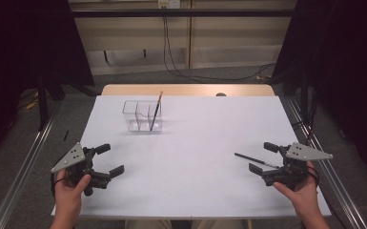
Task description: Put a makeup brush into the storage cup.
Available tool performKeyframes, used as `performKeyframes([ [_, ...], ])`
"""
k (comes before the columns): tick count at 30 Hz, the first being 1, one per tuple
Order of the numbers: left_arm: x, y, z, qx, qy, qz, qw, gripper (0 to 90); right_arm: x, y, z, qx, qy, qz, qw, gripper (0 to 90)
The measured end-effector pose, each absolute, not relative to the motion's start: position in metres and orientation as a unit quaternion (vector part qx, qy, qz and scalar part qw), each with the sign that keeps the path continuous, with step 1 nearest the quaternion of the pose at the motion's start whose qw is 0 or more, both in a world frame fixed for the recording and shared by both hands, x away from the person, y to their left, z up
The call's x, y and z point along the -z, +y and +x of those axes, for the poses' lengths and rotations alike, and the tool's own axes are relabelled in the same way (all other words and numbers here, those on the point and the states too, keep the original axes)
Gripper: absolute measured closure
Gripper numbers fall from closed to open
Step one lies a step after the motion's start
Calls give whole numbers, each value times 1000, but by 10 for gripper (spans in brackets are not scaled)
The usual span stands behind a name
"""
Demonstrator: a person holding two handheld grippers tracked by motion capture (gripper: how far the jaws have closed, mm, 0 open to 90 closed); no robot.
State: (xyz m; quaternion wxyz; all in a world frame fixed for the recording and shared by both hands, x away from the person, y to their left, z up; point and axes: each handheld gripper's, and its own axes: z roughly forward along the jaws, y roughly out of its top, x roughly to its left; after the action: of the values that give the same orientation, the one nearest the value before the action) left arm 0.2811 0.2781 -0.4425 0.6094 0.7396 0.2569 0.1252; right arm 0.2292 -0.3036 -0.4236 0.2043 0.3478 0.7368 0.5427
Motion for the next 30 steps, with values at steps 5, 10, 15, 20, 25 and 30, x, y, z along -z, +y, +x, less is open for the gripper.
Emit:
performKeyframes([
  [5, 443, 280, 280, -124, 262, 735, 613, 0, 420, -306, 237, -539, 739, 348, 204, 18],
  [10, 441, 281, 280, -132, 258, 736, 612, 0, 419, -312, 245, -541, 733, 358, 204, 12],
  [15, 442, 282, 279, -128, 260, 734, 614, 0, 420, -318, 251, -538, 732, 364, 207, 12],
  [20, 444, 279, 280, -127, 257, 740, 608, 0, 420, -323, 257, -545, 723, 372, 205, 12],
  [25, 444, 276, 281, -125, 252, 742, 608, 0, 422, -327, 261, -547, 718, 379, 206, 12],
  [30, 443, 273, 284, -123, 249, 743, 609, 0, 423, -329, 264, -543, 718, 384, 204, 12],
])
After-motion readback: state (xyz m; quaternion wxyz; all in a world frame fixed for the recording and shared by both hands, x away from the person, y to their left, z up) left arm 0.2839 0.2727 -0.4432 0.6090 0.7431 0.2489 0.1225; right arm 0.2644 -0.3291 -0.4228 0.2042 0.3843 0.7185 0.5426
